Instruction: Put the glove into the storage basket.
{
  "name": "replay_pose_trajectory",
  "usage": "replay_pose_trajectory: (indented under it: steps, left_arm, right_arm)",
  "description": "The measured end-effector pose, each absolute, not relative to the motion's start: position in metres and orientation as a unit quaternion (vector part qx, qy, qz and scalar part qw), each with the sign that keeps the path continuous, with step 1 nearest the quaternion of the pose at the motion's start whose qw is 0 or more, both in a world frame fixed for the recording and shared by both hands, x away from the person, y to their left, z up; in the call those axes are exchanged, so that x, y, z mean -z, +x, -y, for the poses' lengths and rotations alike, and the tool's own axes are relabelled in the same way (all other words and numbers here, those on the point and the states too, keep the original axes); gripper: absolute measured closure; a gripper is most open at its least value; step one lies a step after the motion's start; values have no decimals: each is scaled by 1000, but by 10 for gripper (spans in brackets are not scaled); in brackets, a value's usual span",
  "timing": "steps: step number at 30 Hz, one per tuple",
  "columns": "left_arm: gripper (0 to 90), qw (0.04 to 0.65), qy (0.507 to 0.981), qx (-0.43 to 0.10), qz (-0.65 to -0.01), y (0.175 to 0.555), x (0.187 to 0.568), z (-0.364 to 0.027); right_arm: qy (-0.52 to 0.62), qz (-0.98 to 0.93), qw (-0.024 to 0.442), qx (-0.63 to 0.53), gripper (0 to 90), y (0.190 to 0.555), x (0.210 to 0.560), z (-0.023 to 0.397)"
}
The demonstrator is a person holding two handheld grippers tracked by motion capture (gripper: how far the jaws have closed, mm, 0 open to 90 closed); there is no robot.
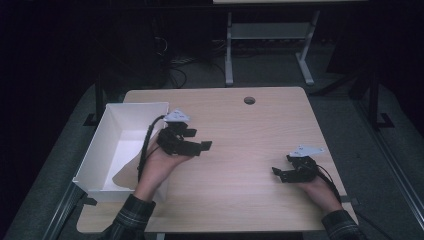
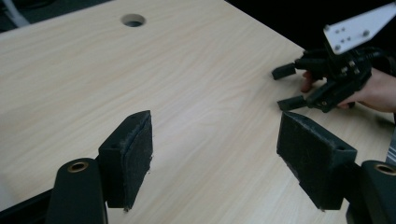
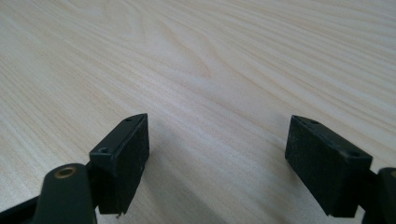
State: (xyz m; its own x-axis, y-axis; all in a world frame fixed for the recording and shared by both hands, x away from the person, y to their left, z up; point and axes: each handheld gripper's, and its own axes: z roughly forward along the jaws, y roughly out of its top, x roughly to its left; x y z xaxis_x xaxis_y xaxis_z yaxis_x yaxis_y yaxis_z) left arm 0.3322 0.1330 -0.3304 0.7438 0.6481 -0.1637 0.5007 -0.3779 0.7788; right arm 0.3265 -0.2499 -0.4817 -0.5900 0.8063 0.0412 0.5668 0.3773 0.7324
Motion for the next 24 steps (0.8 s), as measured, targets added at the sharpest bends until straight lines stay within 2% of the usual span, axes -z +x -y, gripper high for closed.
replay_pose_trajectory:
  steps: [7,10,24]
  left_arm:
    - [265,415,846,-86,-322,321,358,-100]
    - [264,403,857,-86,-310,317,382,-89]
    - [264,363,876,-81,-307,314,444,-84]
  right_arm:
    - [422,-814,163,-365,215,326,482,250]
    - [422,-814,163,-365,215,326,482,250]
    - [422,-814,163,-365,215,326,482,250]
